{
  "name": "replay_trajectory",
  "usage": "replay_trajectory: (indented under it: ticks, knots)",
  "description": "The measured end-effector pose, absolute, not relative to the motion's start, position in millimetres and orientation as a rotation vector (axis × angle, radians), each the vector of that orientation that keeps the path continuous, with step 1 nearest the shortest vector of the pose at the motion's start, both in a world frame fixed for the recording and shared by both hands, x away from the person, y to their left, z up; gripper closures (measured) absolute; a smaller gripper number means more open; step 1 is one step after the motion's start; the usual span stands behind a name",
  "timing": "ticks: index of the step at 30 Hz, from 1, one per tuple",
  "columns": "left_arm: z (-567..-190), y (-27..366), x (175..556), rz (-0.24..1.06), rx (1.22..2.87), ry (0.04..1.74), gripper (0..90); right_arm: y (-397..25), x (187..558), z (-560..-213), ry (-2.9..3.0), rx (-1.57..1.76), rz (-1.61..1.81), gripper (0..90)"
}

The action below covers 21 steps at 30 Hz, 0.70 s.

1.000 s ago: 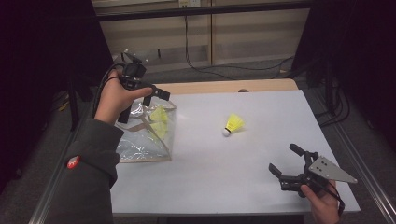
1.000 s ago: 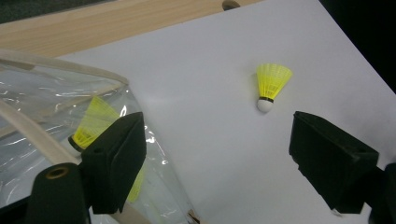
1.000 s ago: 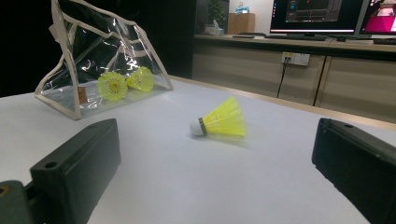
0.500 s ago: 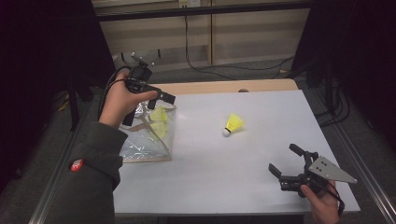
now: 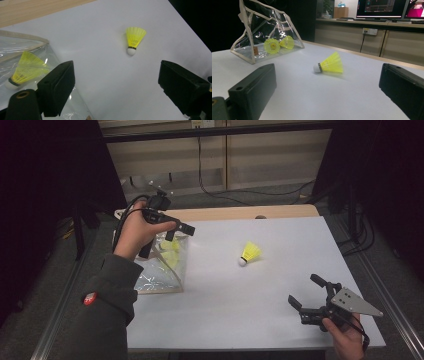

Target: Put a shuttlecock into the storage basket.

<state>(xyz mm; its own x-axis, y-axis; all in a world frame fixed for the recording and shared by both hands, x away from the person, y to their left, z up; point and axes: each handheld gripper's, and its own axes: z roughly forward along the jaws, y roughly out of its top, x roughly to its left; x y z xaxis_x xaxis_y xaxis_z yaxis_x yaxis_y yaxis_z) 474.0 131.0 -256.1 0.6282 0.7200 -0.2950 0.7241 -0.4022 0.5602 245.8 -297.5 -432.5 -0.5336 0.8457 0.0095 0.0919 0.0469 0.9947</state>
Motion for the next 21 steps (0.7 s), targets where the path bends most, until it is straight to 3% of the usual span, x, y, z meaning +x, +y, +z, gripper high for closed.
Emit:
replay_trajectory:
  ticks: [21]
  knots:
    - [-276.4, 110.3, 471.0, -0.032, 2.194, 1.093, 11.0, -296.7, 246.3, -432.5, 1.705, 0.949, 1.547, 0.9]
